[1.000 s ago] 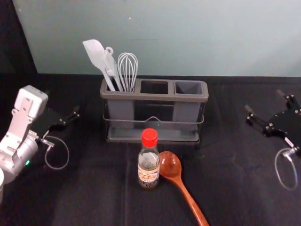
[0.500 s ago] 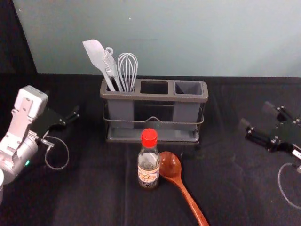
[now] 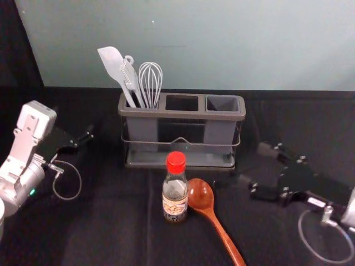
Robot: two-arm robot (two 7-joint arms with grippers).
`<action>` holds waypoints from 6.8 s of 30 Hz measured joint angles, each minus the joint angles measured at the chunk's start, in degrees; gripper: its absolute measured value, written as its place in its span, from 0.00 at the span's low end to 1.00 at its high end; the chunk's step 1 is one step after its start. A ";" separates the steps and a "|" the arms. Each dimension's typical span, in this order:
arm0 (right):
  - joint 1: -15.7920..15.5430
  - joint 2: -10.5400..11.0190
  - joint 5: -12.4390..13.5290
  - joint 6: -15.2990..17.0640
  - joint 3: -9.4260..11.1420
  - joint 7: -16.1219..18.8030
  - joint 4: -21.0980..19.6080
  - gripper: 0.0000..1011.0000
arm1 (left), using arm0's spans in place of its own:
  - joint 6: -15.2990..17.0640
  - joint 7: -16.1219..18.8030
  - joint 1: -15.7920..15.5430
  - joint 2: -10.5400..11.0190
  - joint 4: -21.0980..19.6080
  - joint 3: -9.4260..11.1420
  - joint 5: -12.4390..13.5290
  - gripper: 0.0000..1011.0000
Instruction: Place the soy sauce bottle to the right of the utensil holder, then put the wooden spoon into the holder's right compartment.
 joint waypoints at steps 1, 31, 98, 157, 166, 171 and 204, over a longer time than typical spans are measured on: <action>0.00 0.00 0.00 0.00 0.00 0.00 0.00 0.99 | 0.00 0.00 0.00 0.00 0.00 0.00 0.00 0.99; 13.75 -7.95 -5.99 3.56 -13.01 5.11 5.99 0.99 | 0.00 0.00 0.00 0.00 0.00 0.00 0.00 0.99; 20.27 -13.11 -7.05 5.10 -17.39 3.60 11.07 0.38 | 0.00 0.00 0.00 0.00 0.00 0.00 0.00 0.99; 8.34 -4.29 -7.54 0.59 3.32 -6.33 9.60 0.38 | 0.00 0.00 0.00 0.00 0.00 0.00 0.00 0.99; 11.39 -7.90 -9.09 0.82 2.90 -6.63 13.57 0.38 | 0.00 0.00 0.00 0.00 0.00 0.00 0.00 0.99; 12.83 -9.41 -9.31 1.12 2.43 -6.38 15.21 0.38 | 0.00 0.00 0.00 0.00 0.00 0.00 0.00 0.99; 17.39 -14.51 -10.79 1.93 0.43 -6.49 21.79 0.38 | 0.00 0.00 0.00 0.00 0.00 0.00 0.00 0.99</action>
